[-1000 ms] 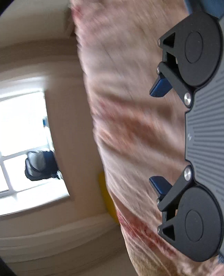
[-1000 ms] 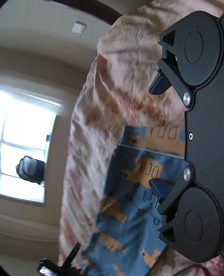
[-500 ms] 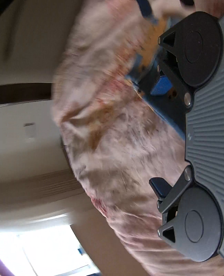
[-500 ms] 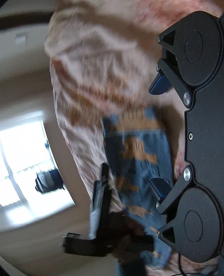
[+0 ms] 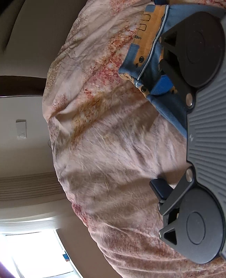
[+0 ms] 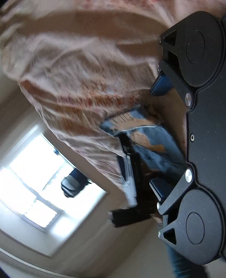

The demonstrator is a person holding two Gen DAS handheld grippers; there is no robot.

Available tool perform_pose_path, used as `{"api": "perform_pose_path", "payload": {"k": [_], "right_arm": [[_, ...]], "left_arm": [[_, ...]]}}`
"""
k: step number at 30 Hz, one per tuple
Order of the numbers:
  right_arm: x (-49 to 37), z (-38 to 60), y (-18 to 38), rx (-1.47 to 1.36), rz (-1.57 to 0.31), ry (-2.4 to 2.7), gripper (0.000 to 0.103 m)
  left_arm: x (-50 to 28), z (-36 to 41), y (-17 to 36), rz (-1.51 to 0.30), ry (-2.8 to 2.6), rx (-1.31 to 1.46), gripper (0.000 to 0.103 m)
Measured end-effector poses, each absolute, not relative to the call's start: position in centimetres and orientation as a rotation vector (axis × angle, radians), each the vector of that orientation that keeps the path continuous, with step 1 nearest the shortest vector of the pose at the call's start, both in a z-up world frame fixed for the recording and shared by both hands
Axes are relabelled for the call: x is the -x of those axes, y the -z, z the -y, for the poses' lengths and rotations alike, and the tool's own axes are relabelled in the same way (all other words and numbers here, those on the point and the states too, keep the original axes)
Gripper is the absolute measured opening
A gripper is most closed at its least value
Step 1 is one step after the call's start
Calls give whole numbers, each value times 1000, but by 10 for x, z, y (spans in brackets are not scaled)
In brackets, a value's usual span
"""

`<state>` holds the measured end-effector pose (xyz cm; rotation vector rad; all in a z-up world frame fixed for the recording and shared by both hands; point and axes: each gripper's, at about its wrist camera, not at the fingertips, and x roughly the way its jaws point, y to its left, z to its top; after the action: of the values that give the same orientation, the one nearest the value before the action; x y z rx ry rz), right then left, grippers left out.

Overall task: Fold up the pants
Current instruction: 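Grasp the folded pants edge with the right gripper while the left presses the bundle, then hold the pants edge with the right gripper while the left grasps beside it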

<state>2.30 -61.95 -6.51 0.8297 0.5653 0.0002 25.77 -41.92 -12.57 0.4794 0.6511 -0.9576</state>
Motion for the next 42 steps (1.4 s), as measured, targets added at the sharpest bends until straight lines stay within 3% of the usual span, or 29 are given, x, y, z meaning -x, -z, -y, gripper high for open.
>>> {"api": "perform_pose_path", "payload": {"k": [3,7,11,13,15,23,29,38,41,42], "right_arm": [[-28,614,61,-802,-573,48,90],[-29,618,65,-848,-568,101,61],[-24,614,63,-822,-559,129,51],[-23,606,60,-770,-558,170,31],[-25,598,57,-689,-558,202,21],[-34,527,22,-126,-549,192,18],[-42,498,18,122,-585,162,18],[-39,481,19,216,-604,139,18],[-40,476,17,238,-611,134,18],[-39,475,16,249,-611,131,18]], "left_arm": [[-267,429,115,-718,939,-473,103],[-270,436,91,-840,898,-414,103],[-263,437,63,-884,940,-293,103],[-259,443,53,-918,953,-270,103],[-256,452,47,-970,955,-275,103],[-243,472,45,-1196,1008,-239,99],[-231,475,45,-1213,985,-296,91],[-221,481,50,-1209,947,-400,60],[-221,478,50,-1207,924,-391,41],[-221,477,50,-1204,912,-390,28]]}}
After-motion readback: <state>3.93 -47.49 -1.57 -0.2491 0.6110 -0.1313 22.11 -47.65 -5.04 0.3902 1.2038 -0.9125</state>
